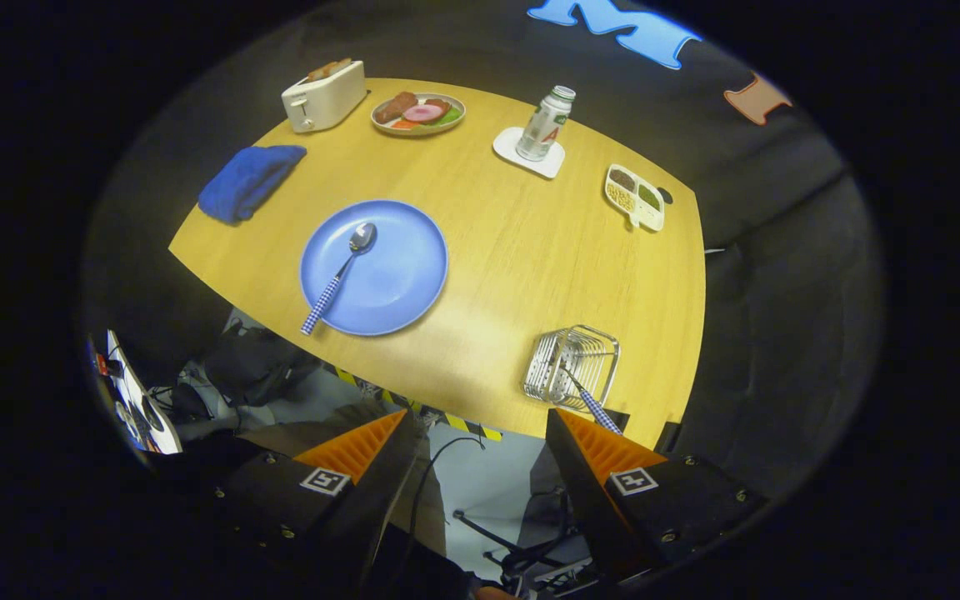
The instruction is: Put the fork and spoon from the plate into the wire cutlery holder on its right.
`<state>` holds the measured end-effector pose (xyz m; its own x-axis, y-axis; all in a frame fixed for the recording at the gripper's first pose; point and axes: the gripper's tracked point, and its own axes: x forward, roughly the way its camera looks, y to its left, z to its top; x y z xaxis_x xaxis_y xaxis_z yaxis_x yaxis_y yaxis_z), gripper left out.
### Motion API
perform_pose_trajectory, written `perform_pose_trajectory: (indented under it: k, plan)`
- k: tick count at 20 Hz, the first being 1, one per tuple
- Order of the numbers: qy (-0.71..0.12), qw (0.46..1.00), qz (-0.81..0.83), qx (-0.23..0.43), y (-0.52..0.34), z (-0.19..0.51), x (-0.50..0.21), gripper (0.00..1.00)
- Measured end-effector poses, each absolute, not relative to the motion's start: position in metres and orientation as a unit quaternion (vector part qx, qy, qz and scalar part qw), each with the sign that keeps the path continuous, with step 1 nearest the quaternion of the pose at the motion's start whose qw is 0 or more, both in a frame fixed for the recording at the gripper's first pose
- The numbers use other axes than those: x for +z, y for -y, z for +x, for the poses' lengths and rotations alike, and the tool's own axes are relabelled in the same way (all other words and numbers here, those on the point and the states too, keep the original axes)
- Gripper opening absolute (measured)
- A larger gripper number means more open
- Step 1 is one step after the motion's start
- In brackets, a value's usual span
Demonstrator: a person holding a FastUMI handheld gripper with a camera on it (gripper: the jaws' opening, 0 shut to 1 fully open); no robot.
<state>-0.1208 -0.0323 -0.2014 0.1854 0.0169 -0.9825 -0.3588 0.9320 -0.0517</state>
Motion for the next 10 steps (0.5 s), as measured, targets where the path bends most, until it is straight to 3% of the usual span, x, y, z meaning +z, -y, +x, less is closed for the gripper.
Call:
perform_pose_trajectory:
  k: [10]
  plan:
    - [-0.613, 0.772, -0.075, 0.154, -0.054, -0.124, -0.218, 0.98]
